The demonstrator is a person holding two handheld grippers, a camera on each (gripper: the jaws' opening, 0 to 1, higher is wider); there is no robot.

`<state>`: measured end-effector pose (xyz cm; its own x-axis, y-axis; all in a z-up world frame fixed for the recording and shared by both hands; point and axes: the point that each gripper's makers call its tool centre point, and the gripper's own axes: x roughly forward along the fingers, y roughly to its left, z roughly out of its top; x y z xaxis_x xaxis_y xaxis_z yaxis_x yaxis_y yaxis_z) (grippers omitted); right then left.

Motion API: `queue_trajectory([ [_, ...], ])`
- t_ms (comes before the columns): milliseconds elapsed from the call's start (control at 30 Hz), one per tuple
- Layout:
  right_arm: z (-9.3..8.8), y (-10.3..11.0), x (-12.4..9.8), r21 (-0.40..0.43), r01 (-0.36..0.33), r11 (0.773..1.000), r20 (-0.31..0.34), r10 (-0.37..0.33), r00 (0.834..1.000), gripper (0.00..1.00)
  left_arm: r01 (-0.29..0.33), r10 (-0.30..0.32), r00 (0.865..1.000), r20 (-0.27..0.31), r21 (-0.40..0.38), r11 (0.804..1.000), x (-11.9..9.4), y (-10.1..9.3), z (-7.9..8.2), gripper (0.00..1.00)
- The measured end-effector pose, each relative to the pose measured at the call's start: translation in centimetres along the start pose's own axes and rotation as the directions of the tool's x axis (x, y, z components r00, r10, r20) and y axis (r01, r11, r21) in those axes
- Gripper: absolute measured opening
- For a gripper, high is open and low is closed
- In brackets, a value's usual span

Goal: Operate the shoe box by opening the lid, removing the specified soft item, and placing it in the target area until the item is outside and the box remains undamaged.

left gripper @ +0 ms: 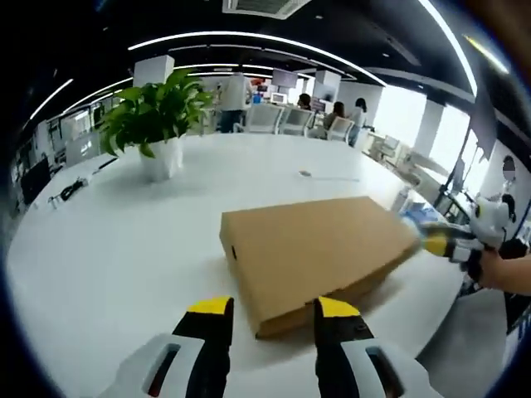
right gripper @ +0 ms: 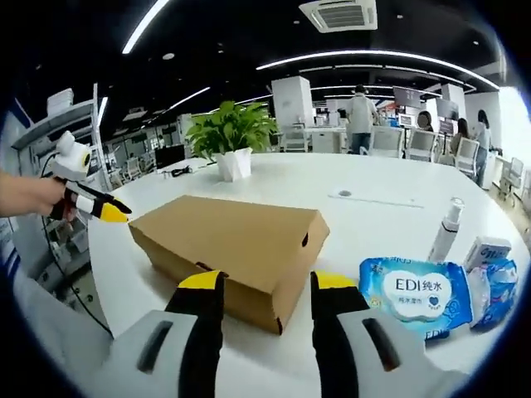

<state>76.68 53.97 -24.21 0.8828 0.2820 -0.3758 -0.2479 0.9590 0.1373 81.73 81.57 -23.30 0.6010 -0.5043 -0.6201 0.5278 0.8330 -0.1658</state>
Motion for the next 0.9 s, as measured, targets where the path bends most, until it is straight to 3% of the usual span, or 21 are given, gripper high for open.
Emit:
queue_trajectory([
  [167, -0.2, -0.6, 0.5, 0.053, 0.029, 0.998, -0.011, -0.028, 1.000, 0.36, 0.009, -0.010, 1.000, -0.008, -0.116, 0.993, 1.2, 0.7, -0.4, 0.38],
  [267, -0.5, -0.9, 0.7, 0.062, 0.046, 0.997, -0.026, -0.044, 0.999, 0.35, -0.006, 0.003, 1.000, -0.030, -0.103, 0.995, 1.9, 1.4, -0.9, 0.37],
  [567, -1.4, -0.4, 1.2, 0.055, 0.027, 0.998, -0.065, -0.024, 0.998, 0.31, -0.007, 0.002, 0.998, -0.062, -0.077, 0.997, 1.8, 0.8, -1.6, 0.36],
  [700, -1.3, -0.3, 1.1, 0.066, 0.013, 0.998, -0.056, -0.009, 0.998, 0.32, 0.006, -0.010, 0.999, -0.040, -0.102, 0.995, 2.0, 0.5, -1.6, 0.36],
  [800, -1.6, 0.5, 0.8, 0.061, -0.032, 0.998, -0.037, 0.034, 0.999, 0.44, 0.057, -0.055, 0.998, 0.042, -0.042, 0.997, 1.9, 0.2, -0.5, 0.41],
  [900, -2.3, 1.0, 0.6, -0.014, -0.051, 0.999, -0.050, 0.050, 0.998, 0.51, 0.061, -0.061, 0.994, 0.092, 0.013, 0.998, 1.1, 0.2, -0.6, 0.48],
])
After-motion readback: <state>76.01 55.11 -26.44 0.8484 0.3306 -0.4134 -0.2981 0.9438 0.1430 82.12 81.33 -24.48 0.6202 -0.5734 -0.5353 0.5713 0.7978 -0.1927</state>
